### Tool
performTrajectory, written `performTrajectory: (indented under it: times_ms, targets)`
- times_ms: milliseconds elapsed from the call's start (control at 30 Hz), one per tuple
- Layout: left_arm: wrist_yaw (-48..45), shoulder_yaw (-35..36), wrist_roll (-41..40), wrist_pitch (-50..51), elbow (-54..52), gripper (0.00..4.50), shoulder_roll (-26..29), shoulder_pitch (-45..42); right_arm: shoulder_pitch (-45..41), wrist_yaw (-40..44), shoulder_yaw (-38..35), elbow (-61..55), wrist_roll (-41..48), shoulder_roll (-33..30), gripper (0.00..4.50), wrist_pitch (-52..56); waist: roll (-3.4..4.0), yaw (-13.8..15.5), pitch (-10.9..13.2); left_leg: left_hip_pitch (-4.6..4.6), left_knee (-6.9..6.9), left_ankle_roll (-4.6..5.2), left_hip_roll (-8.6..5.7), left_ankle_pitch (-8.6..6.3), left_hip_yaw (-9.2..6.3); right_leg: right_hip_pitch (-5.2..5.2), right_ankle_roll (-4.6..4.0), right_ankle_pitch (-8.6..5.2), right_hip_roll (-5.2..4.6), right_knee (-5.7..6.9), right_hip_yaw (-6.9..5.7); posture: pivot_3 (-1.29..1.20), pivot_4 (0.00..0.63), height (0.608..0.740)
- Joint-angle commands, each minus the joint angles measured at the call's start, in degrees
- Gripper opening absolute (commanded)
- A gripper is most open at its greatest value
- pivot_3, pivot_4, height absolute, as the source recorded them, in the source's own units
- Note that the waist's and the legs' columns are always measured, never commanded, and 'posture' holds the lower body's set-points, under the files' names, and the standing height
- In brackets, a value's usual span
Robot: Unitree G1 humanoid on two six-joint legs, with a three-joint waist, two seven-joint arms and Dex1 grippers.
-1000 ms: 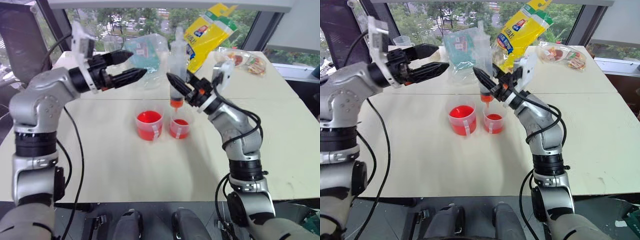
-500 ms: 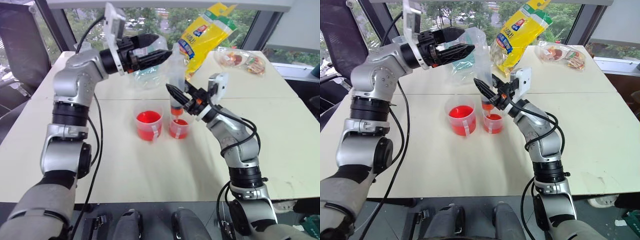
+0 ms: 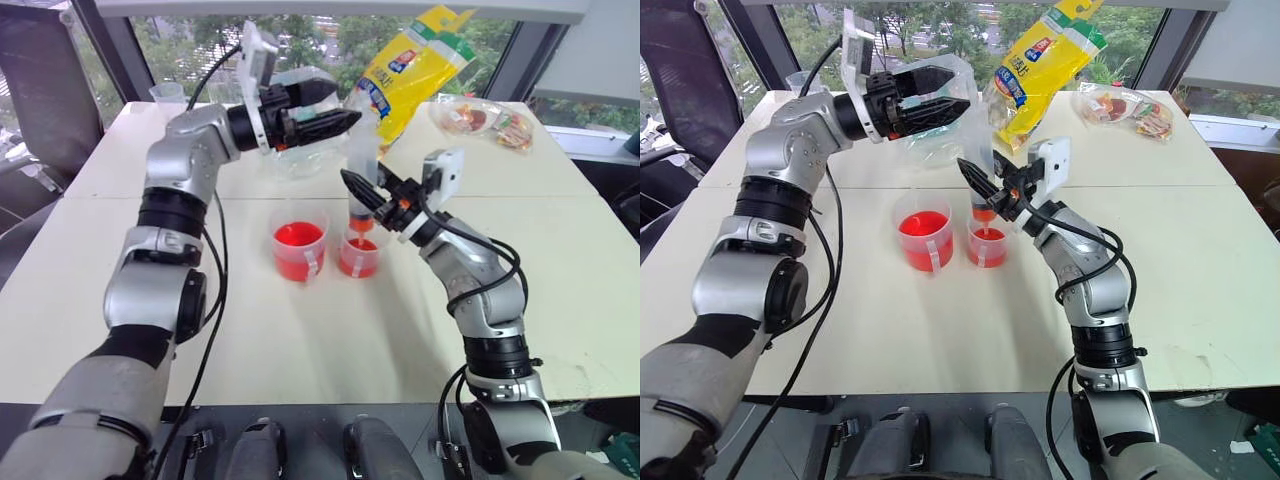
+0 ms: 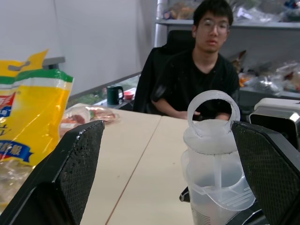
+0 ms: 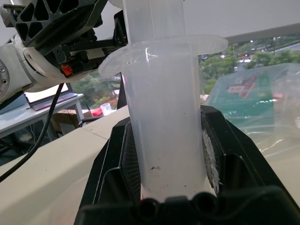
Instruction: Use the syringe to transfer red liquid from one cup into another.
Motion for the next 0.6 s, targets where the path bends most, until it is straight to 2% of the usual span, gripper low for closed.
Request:
performTrajectory:
  times_ms: [33, 100, 333, 600]
  targets:
    - [-1.23, 0.10, 1.09, -1.33, 2.26, 4.22, -2.00, -3.31, -0.75, 1.14, 1.30, -5.44, 0.48, -0.42, 1.37, -0.73, 0.00, -0.01, 0.00, 0.00, 0.00, 0.00, 0.00, 0.00, 0.00, 0.00, 0.00, 0.00, 0.00, 0.00, 0.00, 0.00, 0.150, 0.740]
    - [-1.81, 0.38, 1.50, -1.73, 3.84, 3.57, -2.73, -4.03, -0.54, 1.16, 1.52, -5.96, 0.55, -0.71, 1.37, -0.50, 0.00, 0.00, 0.00, 0.00, 0.00, 0.00, 0.00, 0.00, 0.00, 0.00, 0.00, 0.00, 0.00, 0.00, 0.00, 0.00, 0.150, 0.740]
    - [-3.59, 0.61, 2.91, -2.86, 6.63, 0.05, -4.95, -5.00, -0.47, 1.09, 1.72, -6.89, 0.62, -1.34, 1.37, -0.01, 0.00, -0.06, 0.00, 0.00, 0.00, 0.00, 0.00, 0.00, -0.01, 0.00, 0.00, 0.00, 0.09, 0.00, 0.00, 0.00, 0.150, 0.740]
    - [-6.75, -1.23, 4.31, -1.40, 3.27, 0.05, -5.71, -2.67, -1.49, 1.08, 0.86, -6.45, 0.87, -2.06, 1.37, 0.04, 0.00, -0.02, 0.00, -0.01, 0.00, 0.00, 0.01, 0.00, -0.01, -0.01, 0.00, 0.00, 0.10, 0.00, 0.01, 0.00, 0.150, 0.740]
